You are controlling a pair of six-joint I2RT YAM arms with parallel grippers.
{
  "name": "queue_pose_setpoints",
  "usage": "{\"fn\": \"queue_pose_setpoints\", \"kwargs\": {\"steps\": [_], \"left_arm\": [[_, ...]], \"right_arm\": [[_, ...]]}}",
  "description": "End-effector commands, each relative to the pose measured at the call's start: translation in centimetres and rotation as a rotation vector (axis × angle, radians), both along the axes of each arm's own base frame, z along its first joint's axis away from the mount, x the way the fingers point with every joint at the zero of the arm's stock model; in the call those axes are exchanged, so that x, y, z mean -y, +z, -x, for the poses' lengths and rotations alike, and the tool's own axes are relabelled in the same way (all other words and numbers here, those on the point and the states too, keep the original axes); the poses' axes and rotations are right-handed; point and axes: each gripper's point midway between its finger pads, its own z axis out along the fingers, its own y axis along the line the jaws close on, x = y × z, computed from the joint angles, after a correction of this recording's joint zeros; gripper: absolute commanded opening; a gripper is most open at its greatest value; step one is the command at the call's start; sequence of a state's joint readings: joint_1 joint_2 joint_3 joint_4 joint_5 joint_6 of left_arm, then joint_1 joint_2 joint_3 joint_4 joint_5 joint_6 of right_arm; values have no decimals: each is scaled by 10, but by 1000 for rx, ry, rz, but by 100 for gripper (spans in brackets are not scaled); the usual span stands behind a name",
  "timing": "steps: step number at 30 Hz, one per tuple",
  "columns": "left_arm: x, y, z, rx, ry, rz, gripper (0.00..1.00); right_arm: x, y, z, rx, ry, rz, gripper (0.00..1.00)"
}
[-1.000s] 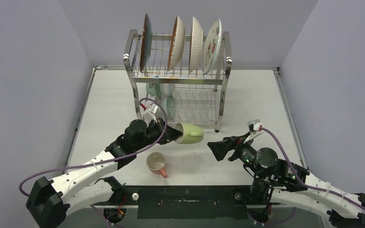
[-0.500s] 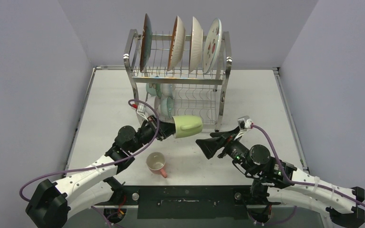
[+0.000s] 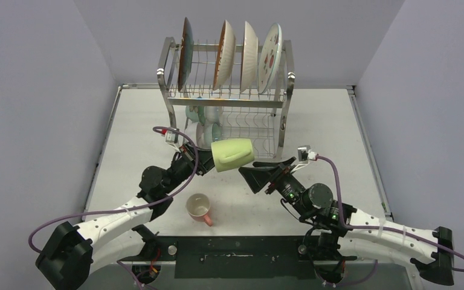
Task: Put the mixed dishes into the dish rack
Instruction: Pick up the cup at the corner of the board.
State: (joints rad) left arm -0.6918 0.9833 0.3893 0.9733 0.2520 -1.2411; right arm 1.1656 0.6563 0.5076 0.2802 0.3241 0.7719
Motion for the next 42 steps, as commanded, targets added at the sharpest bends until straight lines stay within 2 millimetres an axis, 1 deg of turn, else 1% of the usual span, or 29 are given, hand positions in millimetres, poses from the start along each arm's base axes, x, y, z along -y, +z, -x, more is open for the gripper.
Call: {"fn": "queue_pose_setpoints", "kwargs": {"steps": [1, 2, 6, 9, 14, 18, 21, 25, 33, 42], "left_arm": [[-18, 57, 22, 164, -28, 187, 0], [-18, 57, 23, 165, -32, 192, 0], [-20, 61, 26, 173, -42, 214, 0], [-21, 63, 28, 176, -49, 225, 0], [-22, 68, 33, 192, -69, 248, 0], [-22, 66, 33, 191, -74, 258, 0], [-22, 68, 34, 198, -83, 271, 0], [-22, 69, 35, 200, -95, 284, 0], [-21, 70, 36, 204, -108, 285, 0], [-18, 71, 38, 215, -125, 285, 0]], "right_arm": [[-8, 48, 2, 65, 34, -225, 100], [-11, 56, 4, 81, 50, -256, 100], [-22, 74, 11, 126, 108, -320, 100], [-29, 82, 12, 148, 130, -341, 100], [-28, 94, 12, 180, 127, -396, 99], [-28, 102, 12, 203, 122, -433, 97], [-32, 108, 12, 217, 133, -443, 96], [-37, 113, 13, 225, 146, -463, 94], [-40, 117, 12, 234, 147, -504, 84], [-48, 123, 8, 232, 144, -533, 80]]}}
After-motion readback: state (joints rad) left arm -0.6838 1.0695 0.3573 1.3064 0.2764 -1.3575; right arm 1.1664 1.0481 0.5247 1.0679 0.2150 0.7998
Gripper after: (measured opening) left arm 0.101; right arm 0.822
